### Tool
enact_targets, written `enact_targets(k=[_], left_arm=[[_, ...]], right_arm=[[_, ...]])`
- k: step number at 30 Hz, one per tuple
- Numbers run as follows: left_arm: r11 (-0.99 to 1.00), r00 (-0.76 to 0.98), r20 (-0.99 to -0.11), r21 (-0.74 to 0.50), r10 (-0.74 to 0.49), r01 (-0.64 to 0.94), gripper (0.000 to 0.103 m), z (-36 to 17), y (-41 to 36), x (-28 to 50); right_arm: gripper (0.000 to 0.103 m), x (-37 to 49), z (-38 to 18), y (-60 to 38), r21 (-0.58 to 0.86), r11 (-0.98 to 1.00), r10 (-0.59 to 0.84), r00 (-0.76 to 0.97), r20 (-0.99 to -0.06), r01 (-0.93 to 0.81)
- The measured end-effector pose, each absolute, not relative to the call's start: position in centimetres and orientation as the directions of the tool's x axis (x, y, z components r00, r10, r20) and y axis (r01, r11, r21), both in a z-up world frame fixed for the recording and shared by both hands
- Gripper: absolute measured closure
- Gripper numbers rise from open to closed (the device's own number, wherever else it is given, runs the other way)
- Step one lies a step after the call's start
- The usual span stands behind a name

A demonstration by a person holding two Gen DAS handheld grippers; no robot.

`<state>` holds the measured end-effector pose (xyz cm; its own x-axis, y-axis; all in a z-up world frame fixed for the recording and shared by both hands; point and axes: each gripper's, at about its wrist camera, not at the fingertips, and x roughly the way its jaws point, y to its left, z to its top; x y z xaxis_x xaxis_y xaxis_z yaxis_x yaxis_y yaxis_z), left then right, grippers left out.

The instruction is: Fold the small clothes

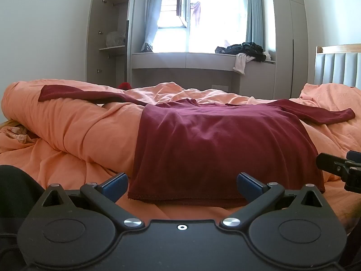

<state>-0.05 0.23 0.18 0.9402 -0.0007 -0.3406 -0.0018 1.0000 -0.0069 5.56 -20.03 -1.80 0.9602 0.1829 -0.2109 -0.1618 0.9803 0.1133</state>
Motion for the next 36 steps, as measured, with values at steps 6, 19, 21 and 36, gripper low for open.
enact_targets(k=[6,19,21,36], left_arm=[[1.000,0.941,-0.339,-0.005,0.001,-0.003,0.000,0.15,0.18,0.04],[1.000,0.940,-0.340,-0.006,0.001,-0.003,0.000,0.19,0.16,0.03],[1.000,0.941,-0.339,-0.005,0.002,-0.004,0.000,0.20,0.16,0.03],[1.000,0.938,-0.346,-0.003,0.001,-0.003,0.000,0.15,0.11,0.15]], right_arm=[[0.000,5.46,-1.71,-20.17,0.121,0.979,0.183,0.962,-0.201,-0.161],[0.000,5.42,-1.77,-20.18,0.119,0.980,0.184,0.962,-0.203,-0.162],[0.000,5.43,-1.77,-20.19,0.119,0.979,0.184,0.962,-0.203,-0.162],[0.000,5.45,-1.74,-20.33,0.120,0.980,0.183,0.962,-0.204,-0.161]])
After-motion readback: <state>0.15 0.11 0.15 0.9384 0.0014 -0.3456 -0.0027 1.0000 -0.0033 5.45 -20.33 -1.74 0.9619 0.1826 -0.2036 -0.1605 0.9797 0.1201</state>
